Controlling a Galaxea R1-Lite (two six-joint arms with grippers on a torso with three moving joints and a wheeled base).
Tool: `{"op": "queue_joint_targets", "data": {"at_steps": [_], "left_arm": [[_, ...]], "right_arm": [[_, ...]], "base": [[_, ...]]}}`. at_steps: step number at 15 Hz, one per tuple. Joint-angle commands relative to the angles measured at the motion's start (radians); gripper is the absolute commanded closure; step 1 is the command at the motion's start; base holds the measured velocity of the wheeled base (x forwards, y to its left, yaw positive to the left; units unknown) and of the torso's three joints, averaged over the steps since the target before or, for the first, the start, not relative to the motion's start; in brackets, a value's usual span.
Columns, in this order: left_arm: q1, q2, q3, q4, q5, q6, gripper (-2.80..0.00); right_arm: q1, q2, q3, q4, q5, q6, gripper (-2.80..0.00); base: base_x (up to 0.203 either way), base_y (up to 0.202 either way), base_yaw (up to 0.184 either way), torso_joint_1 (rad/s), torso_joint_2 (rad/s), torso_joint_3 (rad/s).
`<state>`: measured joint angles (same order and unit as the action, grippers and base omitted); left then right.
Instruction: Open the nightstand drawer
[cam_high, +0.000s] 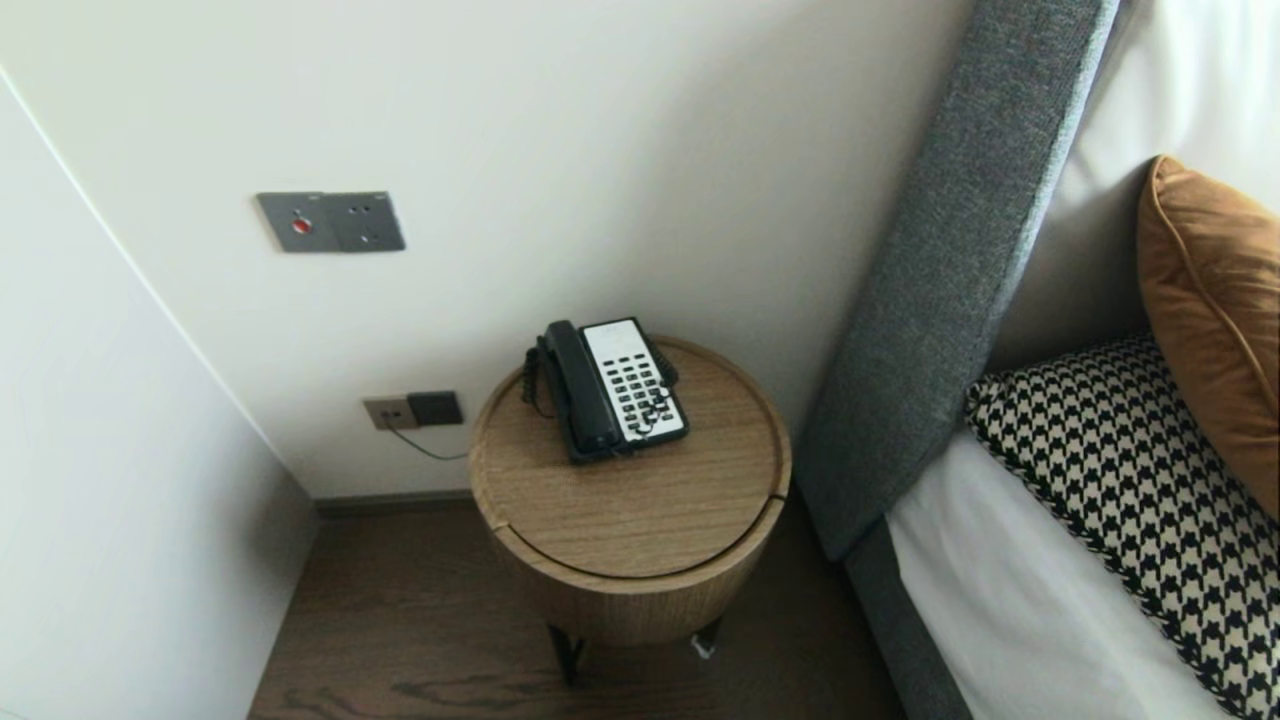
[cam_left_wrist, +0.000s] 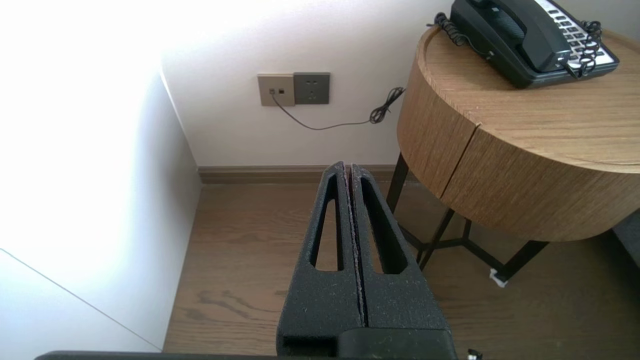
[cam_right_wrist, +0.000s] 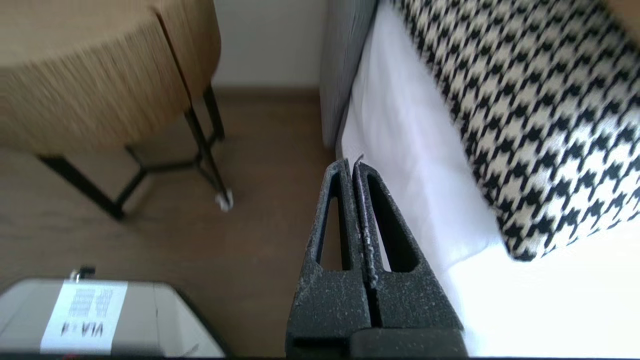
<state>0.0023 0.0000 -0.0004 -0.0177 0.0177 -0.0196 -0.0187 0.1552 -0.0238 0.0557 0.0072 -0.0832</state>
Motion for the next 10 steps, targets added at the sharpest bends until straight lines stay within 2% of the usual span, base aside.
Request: {"op": "queue_joint_targets", "data": {"at_steps": [1,5,8,10], "left_arm": [[0.001,0.000,0.000,-0.001,0.001,0.000,0.00],[-0.001,0.000,0.000,-0.001,0.001,0.000,0.00],[0.000,0.000,-0.001,-0.001,0.001,0.000,0.00],[0.000,0.000,0.000,-0.001,0.001,0.000,0.00]], "right_arm": [[0.003,-0.072,0.004,0.000,0.000,-0.001,0.00],[0.004,-0.154,0.002,0.001,0.005,-0.001,0.00],[0.005,-0.155,0.022,-0.051,-0.003,0.016,0.00],[0.004,-0.157,0.022,-0.052,-0.005,0.072,0.00]], "base": [[0.000,0.000,0.000,0.000,0.00,0.000],[0.000,0.000,0.000,0.000,0.00,0.000],[0.000,0.000,0.000,0.000,0.00,0.000],[0.000,0.000,0.000,0.000,0.00,0.000]]}}
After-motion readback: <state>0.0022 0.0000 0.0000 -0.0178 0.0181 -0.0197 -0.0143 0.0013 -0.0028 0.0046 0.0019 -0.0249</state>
